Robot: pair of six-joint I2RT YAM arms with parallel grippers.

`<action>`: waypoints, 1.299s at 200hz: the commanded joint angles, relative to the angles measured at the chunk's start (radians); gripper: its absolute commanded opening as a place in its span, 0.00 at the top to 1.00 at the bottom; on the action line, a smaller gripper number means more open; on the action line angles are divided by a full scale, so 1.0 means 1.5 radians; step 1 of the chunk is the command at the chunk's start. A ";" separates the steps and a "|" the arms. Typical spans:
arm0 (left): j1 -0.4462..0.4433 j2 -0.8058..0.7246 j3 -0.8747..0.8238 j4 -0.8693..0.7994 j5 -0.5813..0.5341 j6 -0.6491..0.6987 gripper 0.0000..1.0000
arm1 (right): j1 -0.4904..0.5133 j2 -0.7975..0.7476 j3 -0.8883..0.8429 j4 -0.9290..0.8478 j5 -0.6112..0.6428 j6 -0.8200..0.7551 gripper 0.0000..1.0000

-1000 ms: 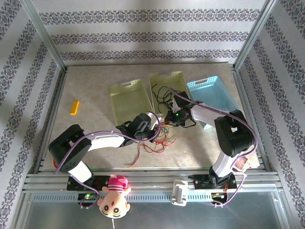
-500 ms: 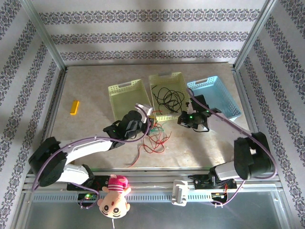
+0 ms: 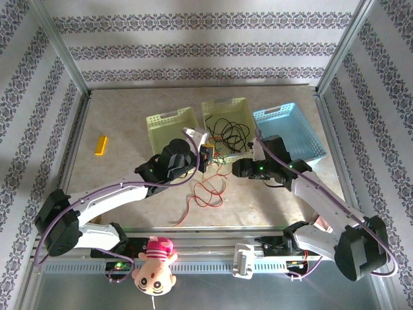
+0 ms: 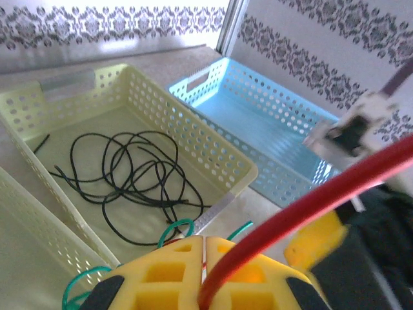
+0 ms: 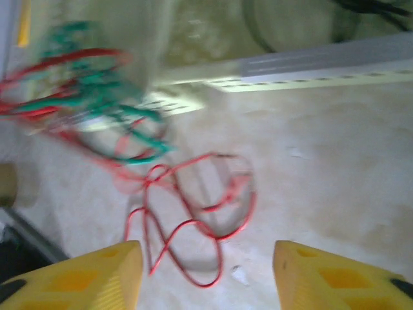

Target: Untangle the cables

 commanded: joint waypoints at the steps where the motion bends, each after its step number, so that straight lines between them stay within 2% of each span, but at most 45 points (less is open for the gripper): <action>1: -0.005 0.013 0.020 -0.003 0.025 0.003 1.00 | 0.025 -0.031 0.027 0.015 -0.020 -0.038 0.38; 23: -0.006 0.018 0.027 -0.007 0.038 0.008 1.00 | 0.037 -0.039 0.030 0.026 -0.021 -0.038 0.34; 108: -0.020 0.034 0.055 -0.037 0.121 0.025 1.00 | 0.051 0.063 0.069 0.061 0.005 -0.051 0.38; 118: -0.021 0.037 0.058 -0.036 0.135 0.027 1.00 | 0.051 0.074 0.073 0.065 0.021 -0.051 0.43; 139: -0.024 0.042 0.065 -0.033 0.168 0.027 1.00 | 0.049 0.098 0.074 0.071 0.058 -0.045 0.62; 159: -0.026 0.047 0.074 -0.041 0.195 0.028 1.00 | 0.045 0.123 0.074 0.088 0.058 -0.034 0.77; 181: -0.029 0.045 0.079 -0.051 0.199 0.032 1.00 | 0.038 0.139 0.071 0.102 0.042 -0.022 0.89; 203: -0.029 0.034 0.080 -0.047 0.211 0.033 1.00 | 0.027 0.142 0.065 0.101 0.052 -0.008 0.94; 260: -0.029 -0.006 0.155 -0.012 0.324 0.000 1.00 | -0.051 0.139 0.002 0.057 0.091 0.027 0.98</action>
